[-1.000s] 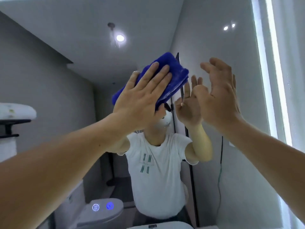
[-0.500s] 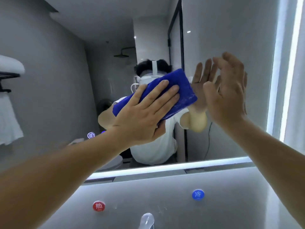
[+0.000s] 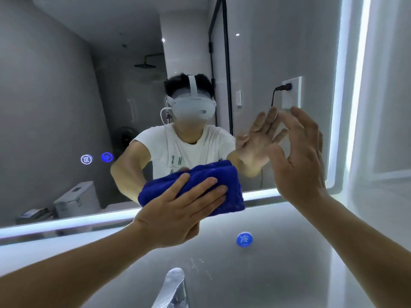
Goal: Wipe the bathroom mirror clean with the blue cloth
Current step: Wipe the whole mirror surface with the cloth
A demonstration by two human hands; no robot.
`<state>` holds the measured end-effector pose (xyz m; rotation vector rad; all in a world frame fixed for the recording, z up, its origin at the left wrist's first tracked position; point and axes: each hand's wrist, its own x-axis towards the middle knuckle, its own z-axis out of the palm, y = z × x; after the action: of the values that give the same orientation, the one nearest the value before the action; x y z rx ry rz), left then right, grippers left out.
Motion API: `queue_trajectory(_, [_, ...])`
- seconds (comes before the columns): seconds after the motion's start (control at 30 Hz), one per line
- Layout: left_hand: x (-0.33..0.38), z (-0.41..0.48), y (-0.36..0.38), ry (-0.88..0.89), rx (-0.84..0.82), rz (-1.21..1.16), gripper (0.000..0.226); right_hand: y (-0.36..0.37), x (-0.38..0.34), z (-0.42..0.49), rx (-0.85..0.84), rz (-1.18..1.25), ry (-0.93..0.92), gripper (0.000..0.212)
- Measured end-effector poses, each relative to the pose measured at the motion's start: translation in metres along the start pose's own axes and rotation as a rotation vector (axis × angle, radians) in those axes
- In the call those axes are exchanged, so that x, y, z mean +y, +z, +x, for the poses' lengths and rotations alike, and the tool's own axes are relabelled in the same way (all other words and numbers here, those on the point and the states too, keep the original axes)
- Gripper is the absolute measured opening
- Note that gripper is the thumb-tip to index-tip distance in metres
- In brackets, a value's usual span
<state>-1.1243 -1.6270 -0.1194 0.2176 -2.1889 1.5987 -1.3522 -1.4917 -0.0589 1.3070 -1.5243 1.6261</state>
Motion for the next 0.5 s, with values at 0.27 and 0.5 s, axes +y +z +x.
queue_trajectory(0.27, [-0.046,0.020,-0.019,0.458,-0.125,-0.003,0.077,-0.008,-0.004,0.027,-0.004,0.032,-0.003,0.058])
queue_trajectory(0.5, [-0.176,0.095,-0.058,0.478,-0.108,0.006,0.065,-0.023,-0.043,0.116,0.057,0.113,-0.046,0.060])
